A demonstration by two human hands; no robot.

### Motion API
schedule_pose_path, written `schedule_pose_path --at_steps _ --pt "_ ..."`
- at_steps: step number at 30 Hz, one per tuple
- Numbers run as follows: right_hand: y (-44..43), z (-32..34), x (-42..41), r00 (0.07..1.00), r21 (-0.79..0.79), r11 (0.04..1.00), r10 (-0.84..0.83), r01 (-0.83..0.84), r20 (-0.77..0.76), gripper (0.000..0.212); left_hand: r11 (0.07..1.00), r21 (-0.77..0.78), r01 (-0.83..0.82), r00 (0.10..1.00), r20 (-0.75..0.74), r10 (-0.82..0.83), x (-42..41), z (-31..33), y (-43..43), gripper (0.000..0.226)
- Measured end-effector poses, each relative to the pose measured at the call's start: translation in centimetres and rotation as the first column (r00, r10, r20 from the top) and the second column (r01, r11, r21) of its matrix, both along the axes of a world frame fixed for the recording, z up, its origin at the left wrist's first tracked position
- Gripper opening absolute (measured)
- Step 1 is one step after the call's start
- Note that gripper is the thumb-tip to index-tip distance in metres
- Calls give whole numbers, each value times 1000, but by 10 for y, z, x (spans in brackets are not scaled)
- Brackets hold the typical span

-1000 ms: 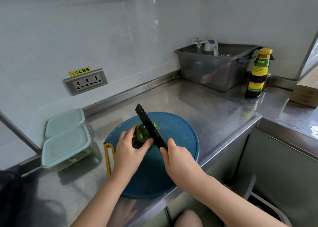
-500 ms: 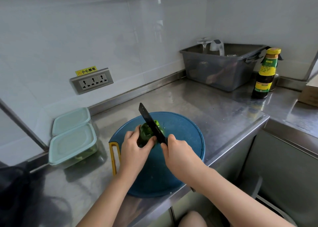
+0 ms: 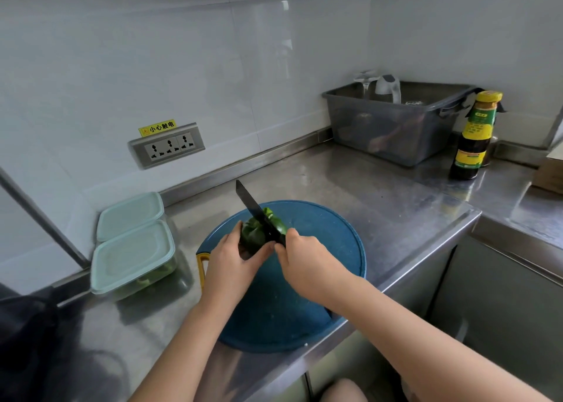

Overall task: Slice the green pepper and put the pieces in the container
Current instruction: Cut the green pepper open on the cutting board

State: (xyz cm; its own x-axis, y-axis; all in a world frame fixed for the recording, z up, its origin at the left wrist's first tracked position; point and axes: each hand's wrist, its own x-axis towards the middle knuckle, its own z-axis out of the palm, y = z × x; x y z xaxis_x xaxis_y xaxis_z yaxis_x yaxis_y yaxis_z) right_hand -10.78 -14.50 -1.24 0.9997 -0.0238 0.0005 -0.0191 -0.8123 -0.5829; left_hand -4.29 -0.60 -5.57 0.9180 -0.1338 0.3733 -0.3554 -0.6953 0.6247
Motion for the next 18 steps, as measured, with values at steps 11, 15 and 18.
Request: schedule_pose_path --at_steps 11,15,18 --pt "27 -1 26 995 90 994 -57 64 -78 19 960 243 -141 986 -51 158 31 13 -6 49" --pt "28 -2 38 991 75 993 -80 88 -103 24 942 316 -111 978 -131 159 46 24 0 44" --pt "31 -1 49 985 72 993 -87 98 -148 21 983 159 -95 958 -253 133 50 32 -4 24"
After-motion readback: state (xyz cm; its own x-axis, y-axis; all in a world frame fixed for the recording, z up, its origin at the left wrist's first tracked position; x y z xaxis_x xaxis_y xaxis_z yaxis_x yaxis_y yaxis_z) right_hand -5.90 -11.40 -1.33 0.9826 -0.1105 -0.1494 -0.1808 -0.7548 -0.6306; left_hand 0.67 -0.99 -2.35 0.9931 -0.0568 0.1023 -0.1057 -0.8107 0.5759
